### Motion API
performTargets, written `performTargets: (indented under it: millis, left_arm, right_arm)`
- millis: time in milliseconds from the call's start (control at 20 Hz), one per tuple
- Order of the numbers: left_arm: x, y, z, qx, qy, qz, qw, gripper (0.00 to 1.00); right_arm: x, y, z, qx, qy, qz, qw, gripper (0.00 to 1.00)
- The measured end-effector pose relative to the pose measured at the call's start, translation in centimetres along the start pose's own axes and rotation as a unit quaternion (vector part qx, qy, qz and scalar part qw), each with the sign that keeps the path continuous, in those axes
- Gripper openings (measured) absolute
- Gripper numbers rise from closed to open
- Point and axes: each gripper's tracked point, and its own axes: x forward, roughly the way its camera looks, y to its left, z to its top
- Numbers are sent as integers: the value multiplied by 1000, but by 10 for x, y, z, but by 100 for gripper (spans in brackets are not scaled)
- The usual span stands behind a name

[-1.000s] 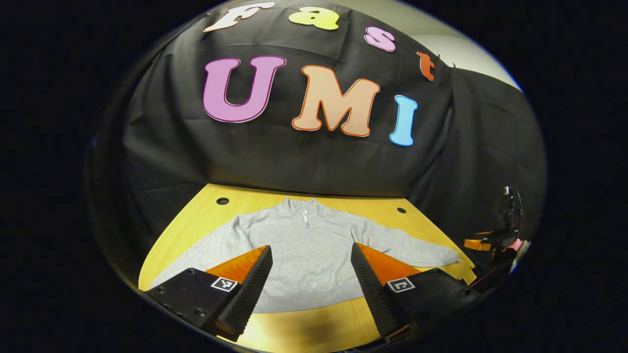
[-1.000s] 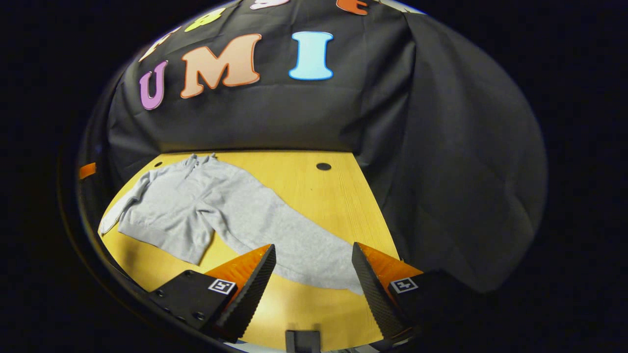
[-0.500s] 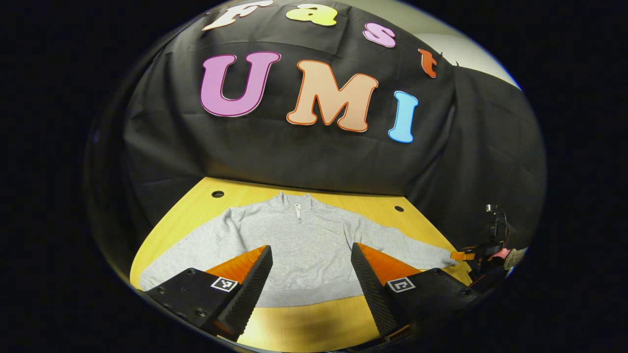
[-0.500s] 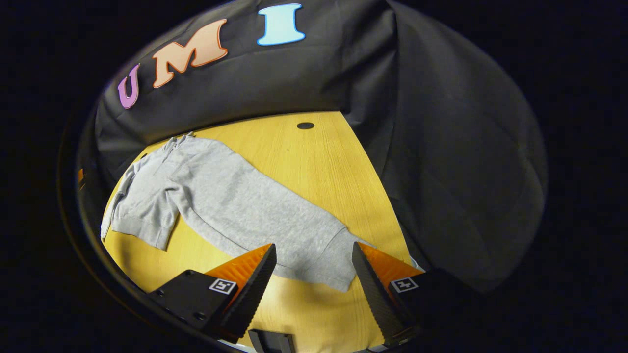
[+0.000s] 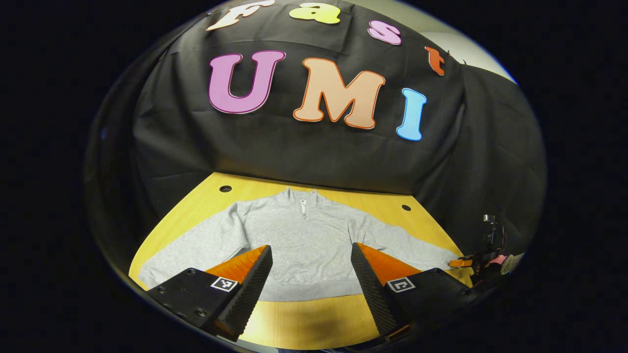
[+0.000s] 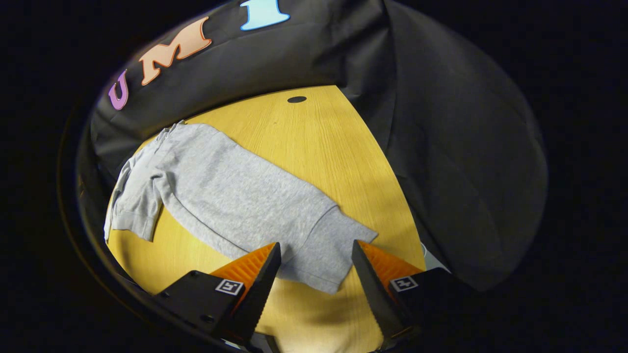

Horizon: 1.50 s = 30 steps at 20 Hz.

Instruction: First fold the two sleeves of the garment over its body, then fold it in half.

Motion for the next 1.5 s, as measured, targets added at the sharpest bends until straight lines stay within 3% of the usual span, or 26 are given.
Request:
performTargets:
  millis: [250,300,350,400,450,500,550,700,1050,1500]
  left_arm:
    - [-3,-2,-4,-10,-2,14,1000,94]
    - [-5,-4,-6,-12,-1,17,1000,94]
    - [-7,-4,-7,-13,-1,18,1000,94]
    - [-8,-5,-8,-14,0,19,1000,94]
    - [-9,-6,-9,-14,1,20,1000,94]
    - [-10,-6,-12,-14,1,20,1000,94]
    - [-11,-6,-11,-13,2,19,1000,94]
    - [-11,-3,-14,-12,2,15,1000,94]
    - [-5,19,-12,-18,2,-17,1000,94]
    - [5,82,3,13,9,-81,997,94]
  right_arm:
    - [-1,1,-4,-22,6,8,1000,59]
    - [-2,3,-4,-23,8,9,1000,59]
    - [-2,5,-3,-23,9,12,1000,41]
    - [0,3,-2,-20,9,8,1000,36]
    - [0,4,-3,-20,9,7,1000,24]
    - [-4,4,0,-16,9,2,1000,24]
    - [0,4,-2,-16,9,-1,1000,13]
    - [-4,7,2,-15,3,-10,1000,8]
    - [-39,24,23,-10,-36,-35,999,8]
    - [-106,97,50,4,-105,-71,992,10]
